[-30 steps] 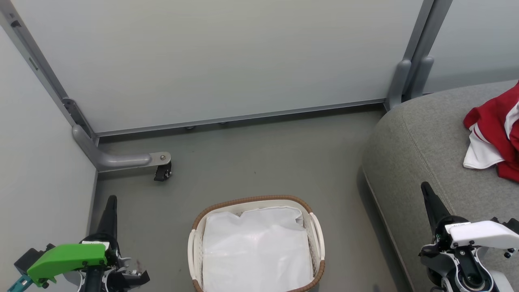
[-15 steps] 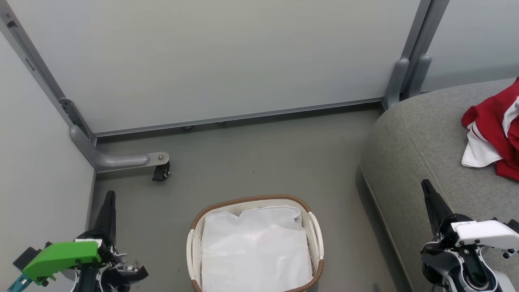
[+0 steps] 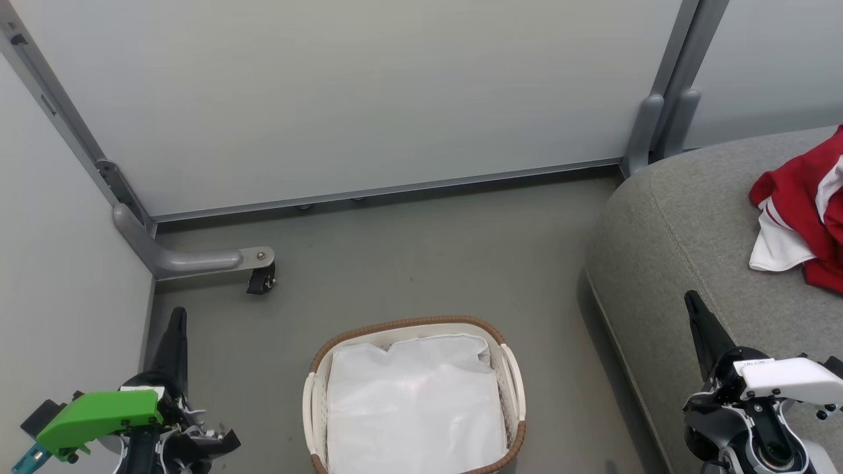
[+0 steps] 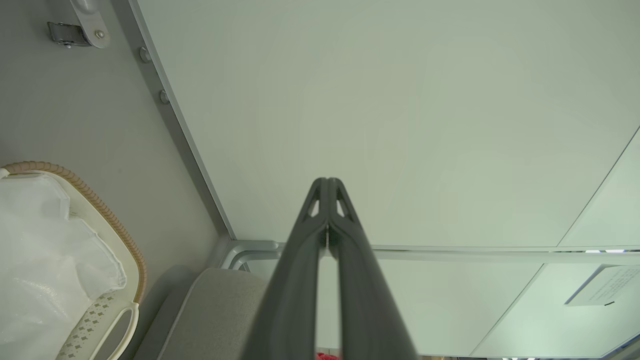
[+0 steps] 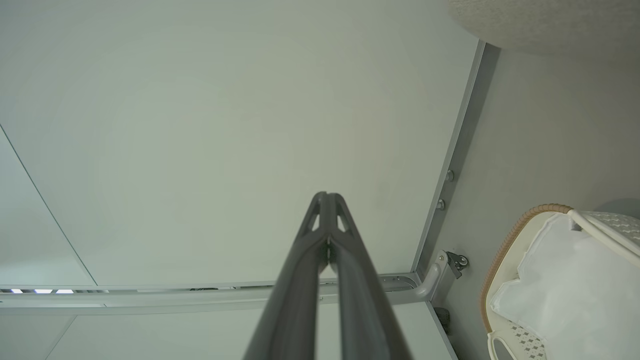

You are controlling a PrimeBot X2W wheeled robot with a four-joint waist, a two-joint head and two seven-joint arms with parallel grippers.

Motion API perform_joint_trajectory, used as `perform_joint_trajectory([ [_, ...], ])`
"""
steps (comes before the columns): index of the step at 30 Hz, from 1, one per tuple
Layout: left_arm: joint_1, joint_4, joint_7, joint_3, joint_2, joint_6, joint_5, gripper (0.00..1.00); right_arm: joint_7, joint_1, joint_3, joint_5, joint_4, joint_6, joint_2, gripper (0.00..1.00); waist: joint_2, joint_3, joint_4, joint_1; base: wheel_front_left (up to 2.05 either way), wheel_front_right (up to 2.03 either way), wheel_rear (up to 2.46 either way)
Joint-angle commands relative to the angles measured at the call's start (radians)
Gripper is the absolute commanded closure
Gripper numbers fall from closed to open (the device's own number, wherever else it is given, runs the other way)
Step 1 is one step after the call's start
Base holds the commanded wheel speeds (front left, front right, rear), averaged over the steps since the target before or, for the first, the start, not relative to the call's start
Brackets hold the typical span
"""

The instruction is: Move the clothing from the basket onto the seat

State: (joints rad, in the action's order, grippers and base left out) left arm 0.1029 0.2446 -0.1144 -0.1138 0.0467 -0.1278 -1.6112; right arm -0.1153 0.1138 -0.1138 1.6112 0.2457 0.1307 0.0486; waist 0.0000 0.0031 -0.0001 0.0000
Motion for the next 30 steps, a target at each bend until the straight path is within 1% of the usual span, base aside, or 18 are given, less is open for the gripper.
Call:
perform_joint_trajectory([
  [1, 0.011, -0.001, -0.003, -0.002, 0.007, -0.005, -0.003, 1.0, -0.002, -0.01, -0.002, 0.003, -0.004, 0.0, 0.003, 1.0, 0.0, 0.0, 0.0, 0.0, 0.0, 0.0, 0.0],
  [30, 0.011, -0.002, -0.003, -0.002, 0.007, -0.005, -0.003, 1.0, -0.002, -0.01, -0.002, 0.003, -0.004, 0.0, 0.003, 1.0, 0.0, 0.0, 0.0, 0.0, 0.0, 0.0, 0.0],
])
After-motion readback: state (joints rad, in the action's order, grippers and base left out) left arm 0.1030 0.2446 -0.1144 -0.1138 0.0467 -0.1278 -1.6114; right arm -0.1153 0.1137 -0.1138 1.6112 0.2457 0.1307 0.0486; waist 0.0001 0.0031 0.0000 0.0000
